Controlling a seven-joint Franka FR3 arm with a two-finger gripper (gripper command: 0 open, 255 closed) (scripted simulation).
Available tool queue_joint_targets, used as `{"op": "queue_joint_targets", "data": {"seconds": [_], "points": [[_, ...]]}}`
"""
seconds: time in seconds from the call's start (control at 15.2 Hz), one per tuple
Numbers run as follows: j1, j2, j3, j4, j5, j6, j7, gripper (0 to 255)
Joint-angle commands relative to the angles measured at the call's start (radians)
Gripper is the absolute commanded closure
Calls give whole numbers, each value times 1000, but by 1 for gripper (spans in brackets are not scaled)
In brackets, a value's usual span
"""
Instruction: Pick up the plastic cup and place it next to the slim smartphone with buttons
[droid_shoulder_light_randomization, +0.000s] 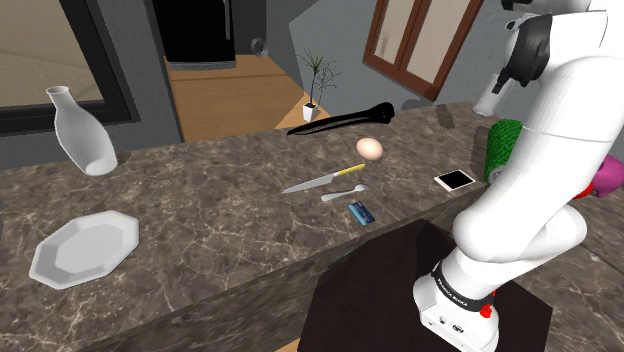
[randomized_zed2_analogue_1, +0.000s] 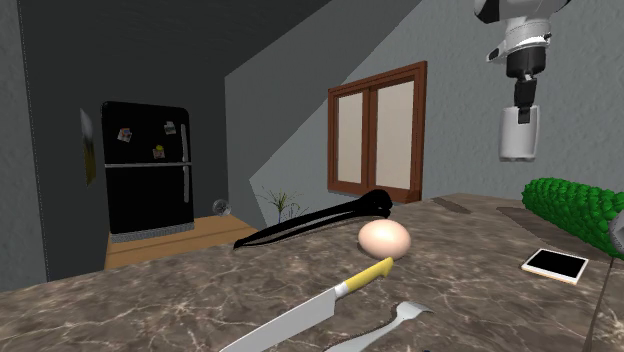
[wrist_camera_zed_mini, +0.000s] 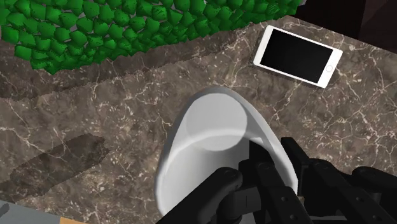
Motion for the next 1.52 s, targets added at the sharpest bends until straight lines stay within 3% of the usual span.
{"op": "queue_joint_targets", "data": {"seconds": [0.0,1.45], "points": [[-4,3,-1,-21,2,23,-10,255],[29,7,13,-316,13,318,-23,255]]}}
